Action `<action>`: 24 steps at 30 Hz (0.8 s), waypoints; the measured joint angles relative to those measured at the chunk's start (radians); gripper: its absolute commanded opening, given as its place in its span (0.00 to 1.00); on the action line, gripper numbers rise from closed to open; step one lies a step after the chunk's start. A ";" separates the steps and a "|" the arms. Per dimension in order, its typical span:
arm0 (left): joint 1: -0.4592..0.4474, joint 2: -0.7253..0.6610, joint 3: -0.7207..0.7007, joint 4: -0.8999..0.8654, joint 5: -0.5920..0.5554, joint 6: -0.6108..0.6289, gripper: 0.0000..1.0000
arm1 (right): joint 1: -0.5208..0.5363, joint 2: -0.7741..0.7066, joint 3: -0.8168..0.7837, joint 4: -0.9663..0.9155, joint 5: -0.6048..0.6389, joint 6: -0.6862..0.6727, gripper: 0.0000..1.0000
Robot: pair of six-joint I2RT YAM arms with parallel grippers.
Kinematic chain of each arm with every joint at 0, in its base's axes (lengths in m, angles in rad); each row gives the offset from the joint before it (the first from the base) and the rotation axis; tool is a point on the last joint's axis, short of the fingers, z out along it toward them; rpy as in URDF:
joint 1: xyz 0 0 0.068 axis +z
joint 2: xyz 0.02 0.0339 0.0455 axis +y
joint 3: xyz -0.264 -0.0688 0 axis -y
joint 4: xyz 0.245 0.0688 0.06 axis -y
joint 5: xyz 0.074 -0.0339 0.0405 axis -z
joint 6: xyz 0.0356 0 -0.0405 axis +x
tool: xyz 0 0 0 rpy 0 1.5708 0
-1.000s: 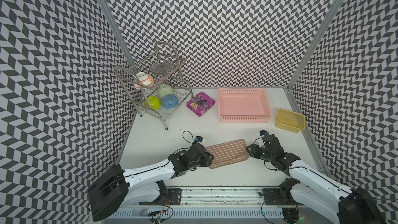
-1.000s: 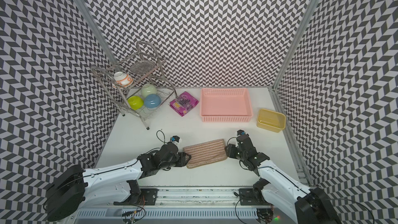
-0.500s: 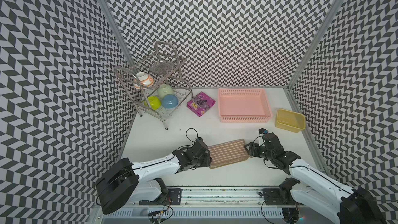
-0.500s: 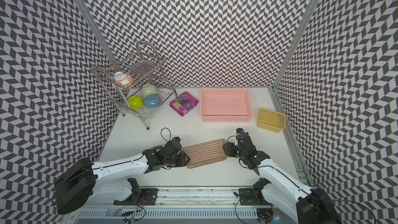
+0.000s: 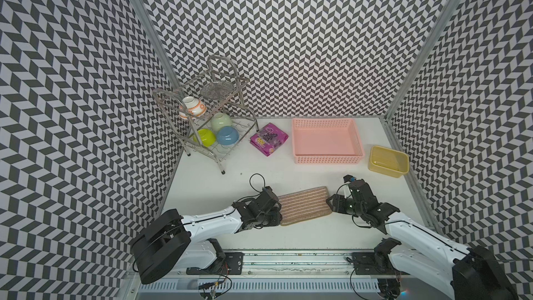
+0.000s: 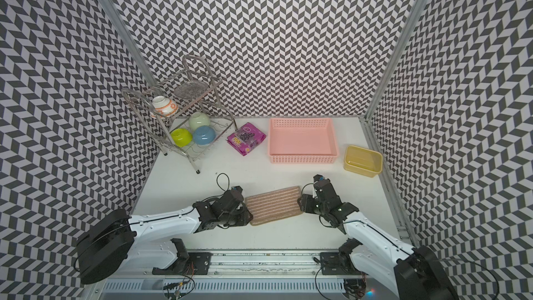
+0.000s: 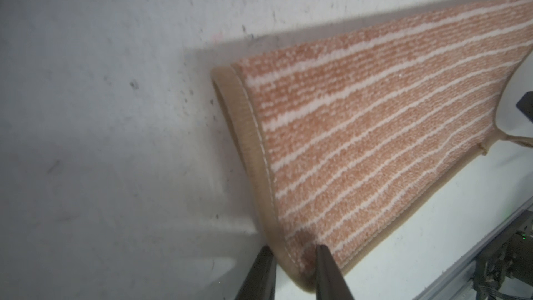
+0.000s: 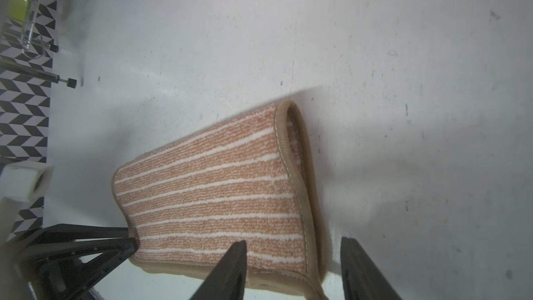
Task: Fold the square dishcloth
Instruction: Fold the cleaning item at the center of the board.
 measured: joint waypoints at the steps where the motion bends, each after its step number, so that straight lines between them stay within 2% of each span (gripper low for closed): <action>1: 0.009 0.008 0.000 0.008 0.000 0.007 0.15 | 0.003 0.007 -0.007 0.001 -0.003 0.003 0.50; 6: 0.072 0.046 -0.001 0.071 0.008 0.035 0.11 | 0.007 0.021 -0.016 0.011 -0.004 0.008 0.50; 14: 0.194 0.114 0.028 0.146 0.007 0.129 0.11 | 0.008 0.103 -0.016 0.111 0.010 0.029 0.41; 20: 0.286 0.137 0.045 0.180 0.005 0.190 0.27 | 0.008 0.225 0.042 0.178 0.069 0.025 0.39; 24: 0.309 0.125 0.047 0.169 0.005 0.212 0.33 | 0.008 0.258 0.101 0.178 0.099 0.016 0.45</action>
